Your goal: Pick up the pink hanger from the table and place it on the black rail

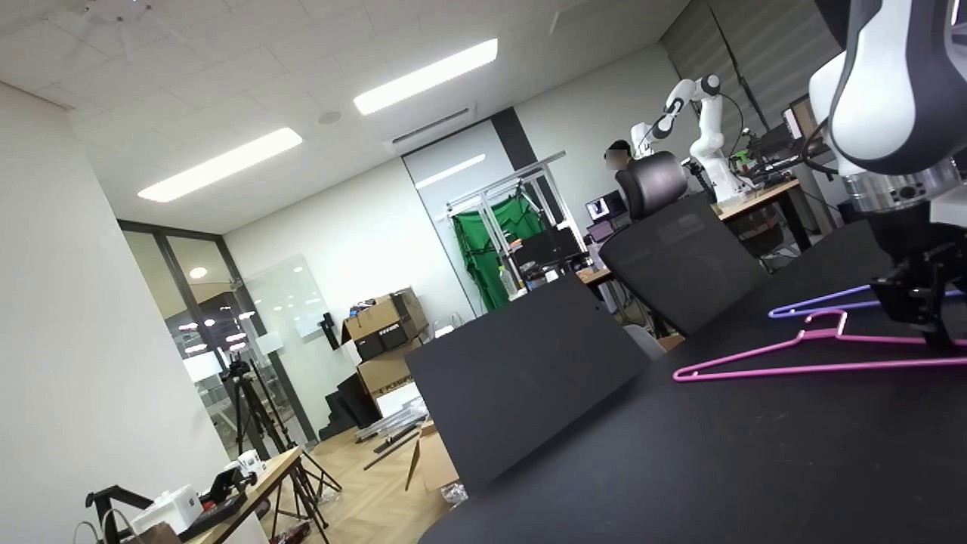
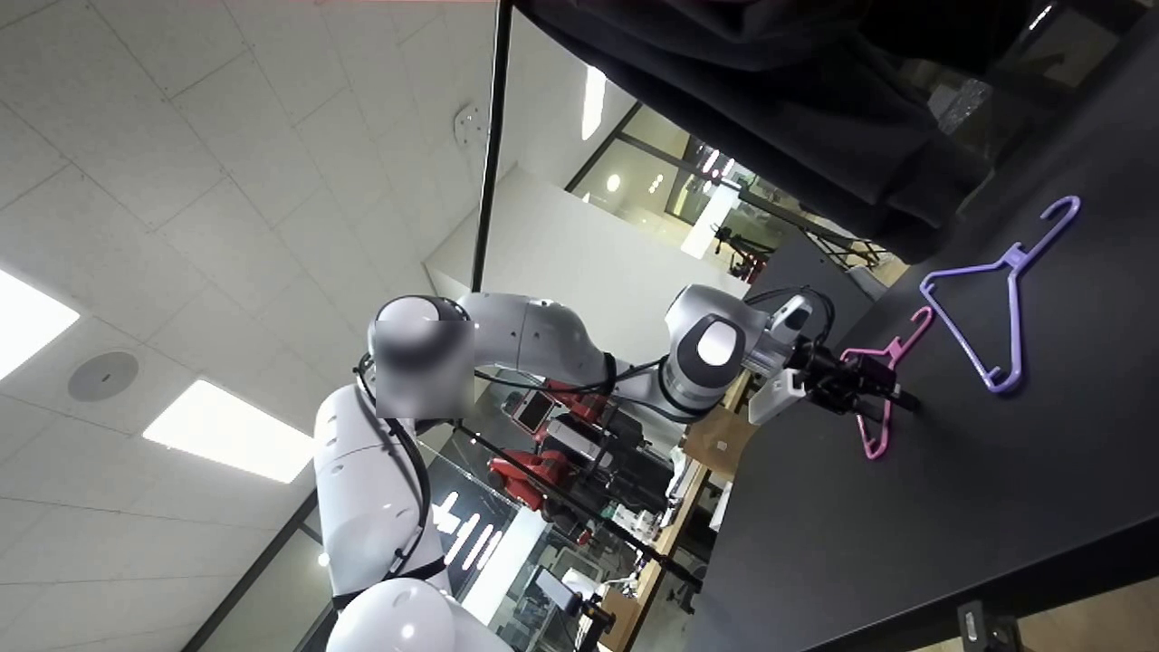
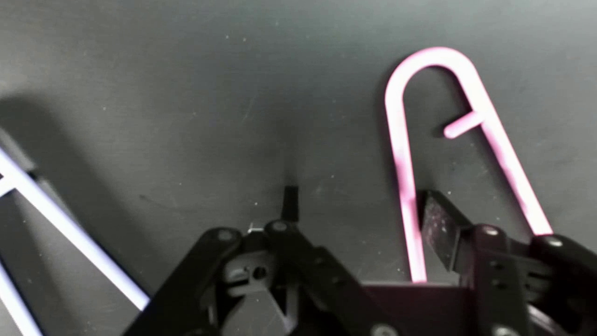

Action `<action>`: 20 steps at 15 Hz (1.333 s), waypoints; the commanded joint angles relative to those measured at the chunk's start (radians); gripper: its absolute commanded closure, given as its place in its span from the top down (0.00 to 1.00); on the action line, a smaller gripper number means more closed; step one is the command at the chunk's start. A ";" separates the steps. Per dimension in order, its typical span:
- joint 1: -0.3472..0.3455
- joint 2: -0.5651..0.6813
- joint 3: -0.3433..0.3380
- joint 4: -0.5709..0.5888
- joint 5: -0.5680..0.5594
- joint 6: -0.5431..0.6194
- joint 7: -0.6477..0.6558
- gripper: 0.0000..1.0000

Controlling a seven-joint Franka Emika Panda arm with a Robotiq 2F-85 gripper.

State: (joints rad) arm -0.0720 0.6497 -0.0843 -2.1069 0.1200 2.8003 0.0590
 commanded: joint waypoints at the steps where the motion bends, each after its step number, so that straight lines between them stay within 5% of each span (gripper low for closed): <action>1: 0.016 0.012 -0.012 0.027 -0.010 -0.009 0.045 0.39; 7: 0.022 0.010 -0.019 0.037 -0.014 -0.015 0.047 0.00; 11: 0.014 -0.010 -0.016 0.043 -0.018 -0.083 0.036 0.02; 20: 0.100 -0.287 -0.055 0.011 -0.230 -0.568 0.073 0.02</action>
State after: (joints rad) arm -0.0172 0.4806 -0.1123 -2.0521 -0.0092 2.3509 0.0690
